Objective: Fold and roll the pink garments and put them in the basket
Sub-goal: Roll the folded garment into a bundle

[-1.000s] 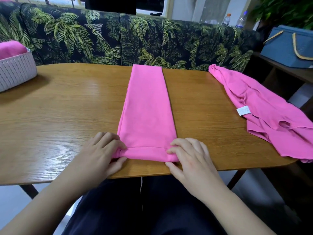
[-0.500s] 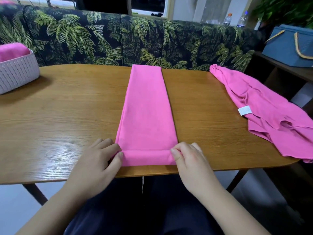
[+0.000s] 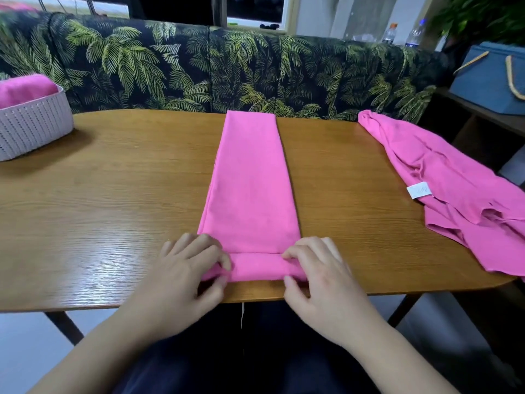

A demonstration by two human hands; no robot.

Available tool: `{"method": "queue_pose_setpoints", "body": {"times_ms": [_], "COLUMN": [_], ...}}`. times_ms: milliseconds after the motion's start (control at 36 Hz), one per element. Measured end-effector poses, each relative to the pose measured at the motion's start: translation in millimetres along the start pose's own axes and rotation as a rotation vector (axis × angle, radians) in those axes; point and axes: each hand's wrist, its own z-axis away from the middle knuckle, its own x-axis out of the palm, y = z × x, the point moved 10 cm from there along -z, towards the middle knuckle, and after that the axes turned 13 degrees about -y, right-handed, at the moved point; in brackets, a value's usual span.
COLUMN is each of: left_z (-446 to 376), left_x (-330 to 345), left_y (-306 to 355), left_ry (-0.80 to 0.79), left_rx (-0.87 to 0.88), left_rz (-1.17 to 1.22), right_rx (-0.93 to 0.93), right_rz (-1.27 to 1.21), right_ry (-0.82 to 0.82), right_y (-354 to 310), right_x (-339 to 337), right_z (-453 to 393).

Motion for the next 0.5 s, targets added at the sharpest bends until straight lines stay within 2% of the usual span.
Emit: {"method": "queue_pose_setpoints", "body": {"times_ms": [83,333,500], "left_z": [3,-6,-10], "left_x": [4,-4,-15], "left_y": [-6,-21,-26], "left_ry": [0.006,0.13,0.226], "left_rx": [-0.023,-0.101,-0.136], "left_rz": [-0.007,0.002,0.101], "right_rx": [0.013,0.012,0.101], "right_rz": [0.011,-0.014,-0.177], "right_ry": [-0.068,0.06,-0.081], "right_y": [4,10,15], "right_x": [10,1,5], "right_z": [-3,-14,-21]}}
